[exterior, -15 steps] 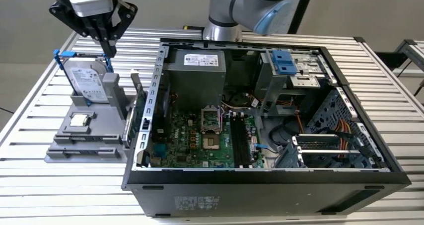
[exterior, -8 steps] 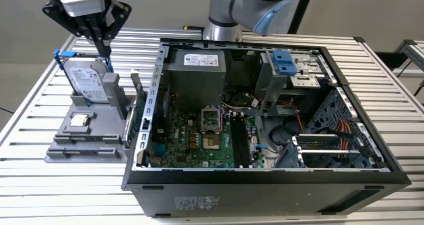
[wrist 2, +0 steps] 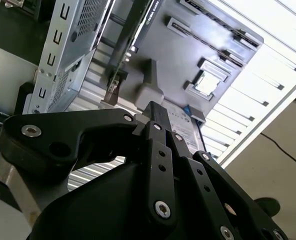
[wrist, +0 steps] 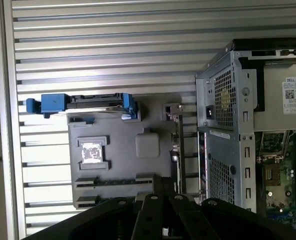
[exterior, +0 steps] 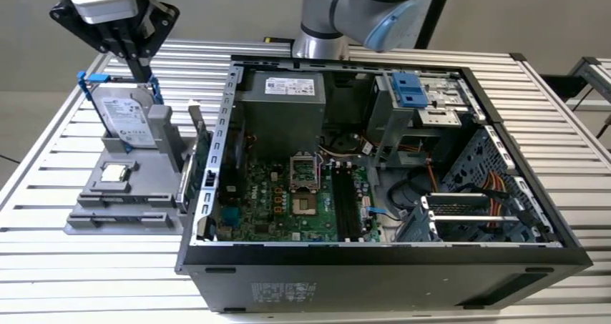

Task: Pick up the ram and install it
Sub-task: 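Reach for the ram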

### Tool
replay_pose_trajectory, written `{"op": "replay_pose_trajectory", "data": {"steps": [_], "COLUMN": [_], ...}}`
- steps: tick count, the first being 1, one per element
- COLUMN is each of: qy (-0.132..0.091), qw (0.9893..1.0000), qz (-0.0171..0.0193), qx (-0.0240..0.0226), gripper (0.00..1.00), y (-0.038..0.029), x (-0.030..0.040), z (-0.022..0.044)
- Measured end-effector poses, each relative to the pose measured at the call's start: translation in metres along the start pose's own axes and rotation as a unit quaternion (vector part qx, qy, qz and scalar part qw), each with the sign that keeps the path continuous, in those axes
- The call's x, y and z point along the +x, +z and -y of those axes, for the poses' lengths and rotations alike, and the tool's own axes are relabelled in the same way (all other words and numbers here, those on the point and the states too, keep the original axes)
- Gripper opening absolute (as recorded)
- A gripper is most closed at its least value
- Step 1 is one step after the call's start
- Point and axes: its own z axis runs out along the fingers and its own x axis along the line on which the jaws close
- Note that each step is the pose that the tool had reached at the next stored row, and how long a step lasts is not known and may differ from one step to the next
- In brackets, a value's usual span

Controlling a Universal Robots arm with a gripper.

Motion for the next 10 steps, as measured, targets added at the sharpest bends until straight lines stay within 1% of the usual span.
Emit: {"op": "replay_pose_trajectory", "data": {"steps": [10], "qy": [0.0], "qw": [1.0], "qz": [-0.0001], "qx": [0.0], "gripper": [0.0], "y": [-0.0003], "x": [0.0135], "z": [0.0015]}}
